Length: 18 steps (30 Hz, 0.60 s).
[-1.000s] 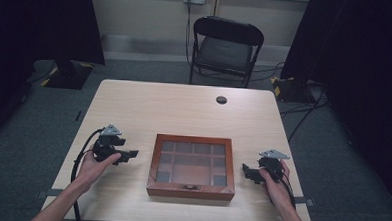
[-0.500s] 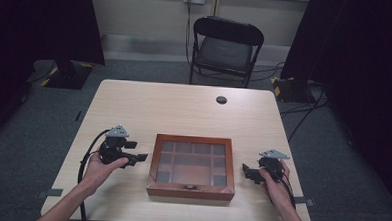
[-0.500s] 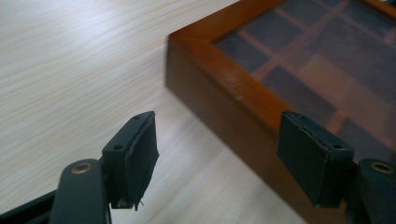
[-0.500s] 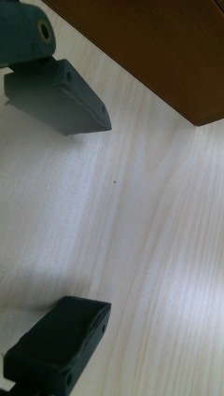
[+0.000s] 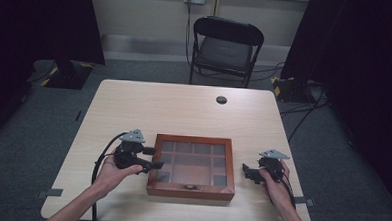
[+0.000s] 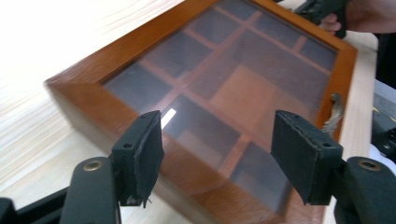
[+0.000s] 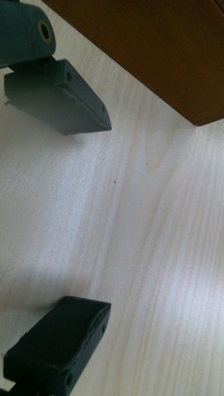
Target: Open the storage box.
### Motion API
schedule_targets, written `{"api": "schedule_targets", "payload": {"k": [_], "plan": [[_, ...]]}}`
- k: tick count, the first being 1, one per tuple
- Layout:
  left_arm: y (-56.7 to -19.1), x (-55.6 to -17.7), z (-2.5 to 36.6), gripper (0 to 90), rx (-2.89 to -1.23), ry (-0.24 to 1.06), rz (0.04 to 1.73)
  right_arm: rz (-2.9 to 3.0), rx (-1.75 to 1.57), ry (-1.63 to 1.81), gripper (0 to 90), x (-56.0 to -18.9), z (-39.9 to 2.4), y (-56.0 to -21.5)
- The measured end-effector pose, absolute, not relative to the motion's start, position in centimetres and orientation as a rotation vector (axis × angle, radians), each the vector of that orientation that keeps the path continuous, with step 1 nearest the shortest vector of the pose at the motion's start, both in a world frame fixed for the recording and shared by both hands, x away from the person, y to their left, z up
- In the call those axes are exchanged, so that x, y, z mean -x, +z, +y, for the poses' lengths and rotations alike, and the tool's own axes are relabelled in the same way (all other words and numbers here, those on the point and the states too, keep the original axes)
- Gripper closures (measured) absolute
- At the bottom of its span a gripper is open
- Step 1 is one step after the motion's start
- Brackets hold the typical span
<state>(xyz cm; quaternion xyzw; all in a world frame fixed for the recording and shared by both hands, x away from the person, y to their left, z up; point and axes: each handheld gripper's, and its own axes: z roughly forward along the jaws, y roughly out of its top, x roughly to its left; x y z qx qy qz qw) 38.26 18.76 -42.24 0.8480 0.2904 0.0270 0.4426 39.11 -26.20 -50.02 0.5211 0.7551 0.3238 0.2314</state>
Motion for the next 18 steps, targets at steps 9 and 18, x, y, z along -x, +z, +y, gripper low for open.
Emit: {"api": "schedule_targets", "payload": {"k": [9, 18], "plan": [[-41.3, -38.6, 16.2, 36.9, -2.115, 0.054, 0.64, 2.077, -1.429, 0.891, 10.6, -39.1, -26.2, -50.0], [-40.8, -38.7, 12.2, 36.3, -2.116, -0.003, 0.572, 2.077, -1.429, 0.891, 10.6, -39.1, -26.2, -50.0]]}}
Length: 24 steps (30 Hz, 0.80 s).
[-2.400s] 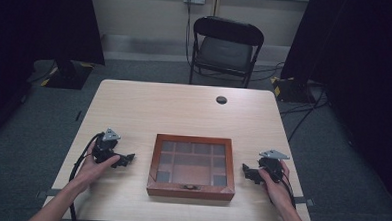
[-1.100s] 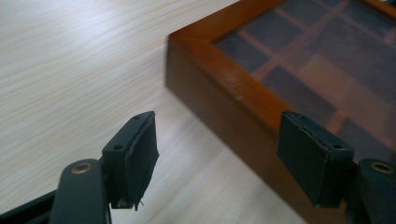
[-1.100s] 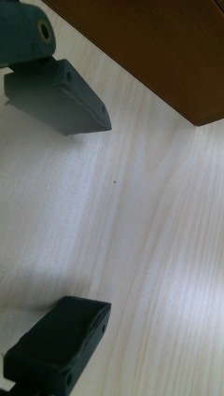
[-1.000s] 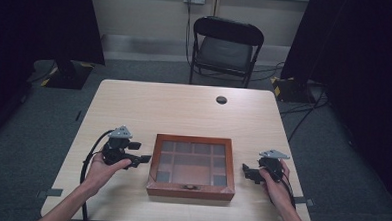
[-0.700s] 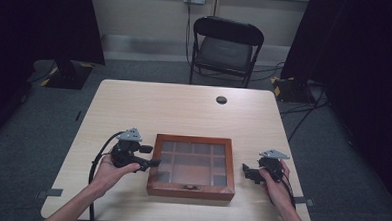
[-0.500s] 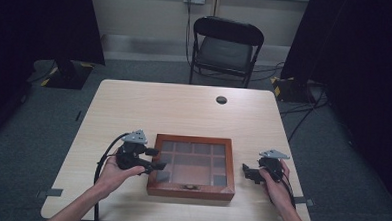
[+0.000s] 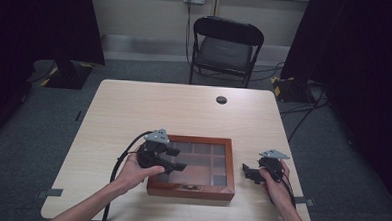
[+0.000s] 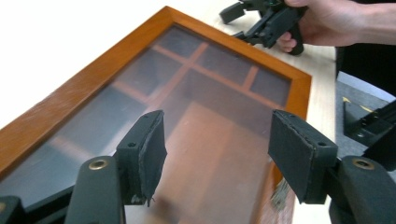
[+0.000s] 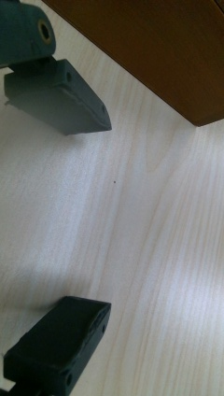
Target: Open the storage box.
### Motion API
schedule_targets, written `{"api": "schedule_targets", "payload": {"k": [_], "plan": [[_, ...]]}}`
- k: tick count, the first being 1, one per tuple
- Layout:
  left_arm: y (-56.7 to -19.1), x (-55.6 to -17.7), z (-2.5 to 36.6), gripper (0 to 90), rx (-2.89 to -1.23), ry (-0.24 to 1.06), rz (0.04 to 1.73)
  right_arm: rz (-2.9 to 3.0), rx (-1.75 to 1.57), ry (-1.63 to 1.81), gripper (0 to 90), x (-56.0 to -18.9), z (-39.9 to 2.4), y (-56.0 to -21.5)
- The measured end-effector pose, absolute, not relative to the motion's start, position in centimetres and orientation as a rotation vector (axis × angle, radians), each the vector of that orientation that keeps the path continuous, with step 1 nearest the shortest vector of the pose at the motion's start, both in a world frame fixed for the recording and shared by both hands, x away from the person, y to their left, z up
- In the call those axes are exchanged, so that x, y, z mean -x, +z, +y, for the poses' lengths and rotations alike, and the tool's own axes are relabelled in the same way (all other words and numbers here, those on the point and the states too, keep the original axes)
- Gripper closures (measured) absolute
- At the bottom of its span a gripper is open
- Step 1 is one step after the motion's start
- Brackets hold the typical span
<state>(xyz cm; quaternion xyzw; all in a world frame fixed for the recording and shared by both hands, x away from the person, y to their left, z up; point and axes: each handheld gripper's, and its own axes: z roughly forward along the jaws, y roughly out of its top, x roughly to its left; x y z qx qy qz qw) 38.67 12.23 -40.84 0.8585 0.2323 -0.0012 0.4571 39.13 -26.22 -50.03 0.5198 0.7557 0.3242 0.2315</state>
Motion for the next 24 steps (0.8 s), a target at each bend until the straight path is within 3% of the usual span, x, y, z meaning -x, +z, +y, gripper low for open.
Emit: {"api": "schedule_targets", "payload": {"k": [5, 9, 16, 18, 19, 24], "plan": [[-40.5, -38.5, 10.8, 38.1, -2.123, -0.045, 0.537, 2.079, -1.428, 0.892, 10.6, -39.1, -26.2, -50.0], [-41.0, -38.1, 9.8, 45.0, -2.13, -0.114, 0.483, 2.079, -1.427, 0.892, 10.5, -39.2, -26.2, -50.0], [-41.4, -36.8, 9.3, 46.0, -2.159, -0.141, 0.445, 2.084, -1.422, 0.894, 10.6, -39.2, -26.3, -50.0], [-41.7, -36.4, 9.4, 48.6, -2.169, -0.141, 0.425, 2.085, -1.422, 0.894, 10.6, -39.2, -26.3, -50.0], [-42.0, -36.2, 9.5, 55.9, -2.169, -0.14, 0.416, 2.085, -1.422, 0.894, 10.6, -39.2, -26.3, -50.0], [-42.8, -36.0, 9.8, 64.8, -2.185, -0.195, 0.402, 2.084, -1.422, 0.894, 10.6, -39.2, -26.3, -50.0]]}}
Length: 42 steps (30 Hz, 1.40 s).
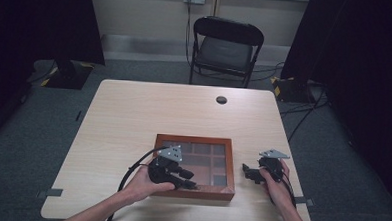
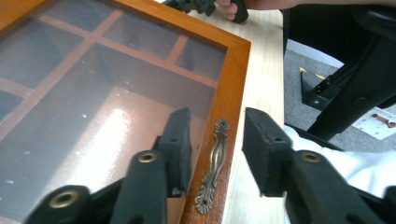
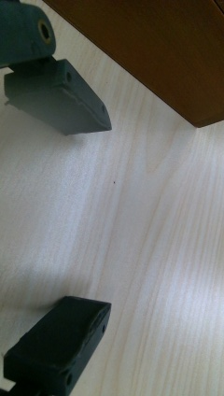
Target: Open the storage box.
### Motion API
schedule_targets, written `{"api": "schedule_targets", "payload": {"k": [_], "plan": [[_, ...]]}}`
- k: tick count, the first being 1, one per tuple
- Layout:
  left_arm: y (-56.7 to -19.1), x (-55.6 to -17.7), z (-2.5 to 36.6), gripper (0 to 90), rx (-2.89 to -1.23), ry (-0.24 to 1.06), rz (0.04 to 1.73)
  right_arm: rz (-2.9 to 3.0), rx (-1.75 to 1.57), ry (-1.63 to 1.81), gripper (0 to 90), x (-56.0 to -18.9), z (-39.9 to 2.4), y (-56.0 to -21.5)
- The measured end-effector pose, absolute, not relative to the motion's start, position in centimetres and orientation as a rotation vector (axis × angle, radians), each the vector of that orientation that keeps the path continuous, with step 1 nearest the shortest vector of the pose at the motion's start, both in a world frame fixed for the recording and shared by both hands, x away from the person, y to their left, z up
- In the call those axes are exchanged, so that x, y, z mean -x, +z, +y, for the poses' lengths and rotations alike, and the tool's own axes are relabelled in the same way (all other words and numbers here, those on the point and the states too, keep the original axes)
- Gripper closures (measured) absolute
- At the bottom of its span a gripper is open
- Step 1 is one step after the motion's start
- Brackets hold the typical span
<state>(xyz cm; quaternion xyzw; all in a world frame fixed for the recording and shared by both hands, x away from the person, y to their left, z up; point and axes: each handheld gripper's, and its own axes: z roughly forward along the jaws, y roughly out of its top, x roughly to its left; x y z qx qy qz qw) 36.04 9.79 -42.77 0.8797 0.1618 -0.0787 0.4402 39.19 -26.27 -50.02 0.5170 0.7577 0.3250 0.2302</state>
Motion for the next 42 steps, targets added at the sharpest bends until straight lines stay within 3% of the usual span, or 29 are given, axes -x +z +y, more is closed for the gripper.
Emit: {"api": "schedule_targets", "payload": {"k": [15, 36, 42], "plan": [[-43.9, -36.0, 9.1, 73.8, -2.214, -0.231, 0.39, 2.084, -1.422, 0.894, 10.6, -39.2, -26.3, -50.0], [-44.2, -34.8, 9.2, 80.7, -2.194, -0.077, 0.352, 2.086, -1.421, 0.894, 10.6, -39.2, -26.3, -50.0], [-44.2, -35.1, 9.2, 81.4, -2.191, -0.117, 0.369, 2.086, -1.421, 0.894, 10.6, -39.2, -26.3, -50.0]]}}
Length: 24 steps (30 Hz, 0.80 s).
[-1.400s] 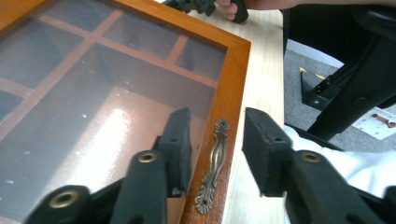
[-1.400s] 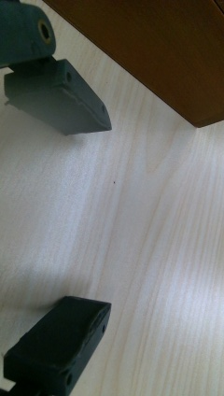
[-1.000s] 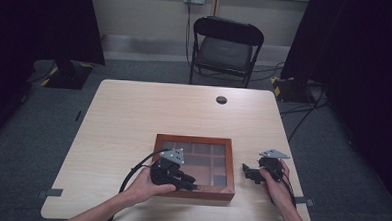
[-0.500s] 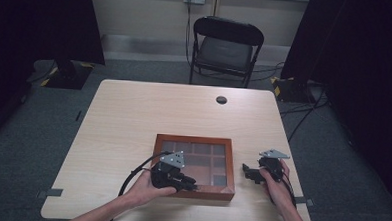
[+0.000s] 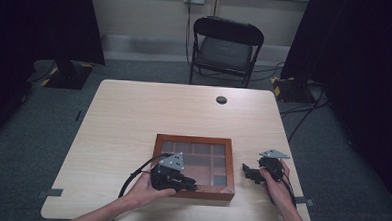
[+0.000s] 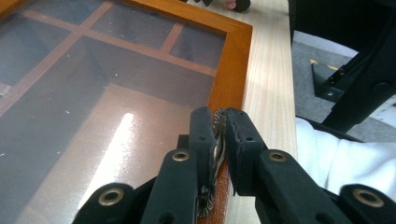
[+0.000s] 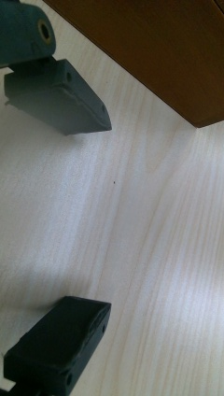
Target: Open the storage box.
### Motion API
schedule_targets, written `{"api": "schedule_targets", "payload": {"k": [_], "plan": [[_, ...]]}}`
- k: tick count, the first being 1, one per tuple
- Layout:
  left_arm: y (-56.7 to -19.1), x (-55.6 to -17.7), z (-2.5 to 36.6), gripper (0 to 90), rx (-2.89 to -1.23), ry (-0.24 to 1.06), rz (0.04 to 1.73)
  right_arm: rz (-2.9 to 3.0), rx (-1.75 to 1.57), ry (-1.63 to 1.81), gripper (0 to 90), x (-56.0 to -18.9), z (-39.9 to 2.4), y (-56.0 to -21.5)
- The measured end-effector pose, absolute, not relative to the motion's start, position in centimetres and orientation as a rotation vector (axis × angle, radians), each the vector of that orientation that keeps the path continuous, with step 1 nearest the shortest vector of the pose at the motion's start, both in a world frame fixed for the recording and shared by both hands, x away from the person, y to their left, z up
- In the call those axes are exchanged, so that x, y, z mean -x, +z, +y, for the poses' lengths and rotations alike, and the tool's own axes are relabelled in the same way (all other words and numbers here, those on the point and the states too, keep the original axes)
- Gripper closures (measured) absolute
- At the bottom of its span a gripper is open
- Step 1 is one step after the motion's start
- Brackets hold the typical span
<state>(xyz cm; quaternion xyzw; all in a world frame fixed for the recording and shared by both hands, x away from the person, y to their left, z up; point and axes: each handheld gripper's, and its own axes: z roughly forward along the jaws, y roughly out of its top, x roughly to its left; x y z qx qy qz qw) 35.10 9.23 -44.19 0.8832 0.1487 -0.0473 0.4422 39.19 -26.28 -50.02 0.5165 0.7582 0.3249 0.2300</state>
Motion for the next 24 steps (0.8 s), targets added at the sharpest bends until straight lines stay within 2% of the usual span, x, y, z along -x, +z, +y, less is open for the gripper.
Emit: {"api": "schedule_targets", "payload": {"k": [24], "plan": [[-43.7, -35.64, 9.29, 81.7, -2.193, -0.197, 0.447, 2.087, -1.42, 0.895, 10.6, -39.2, -26.29, -50.02]]}}
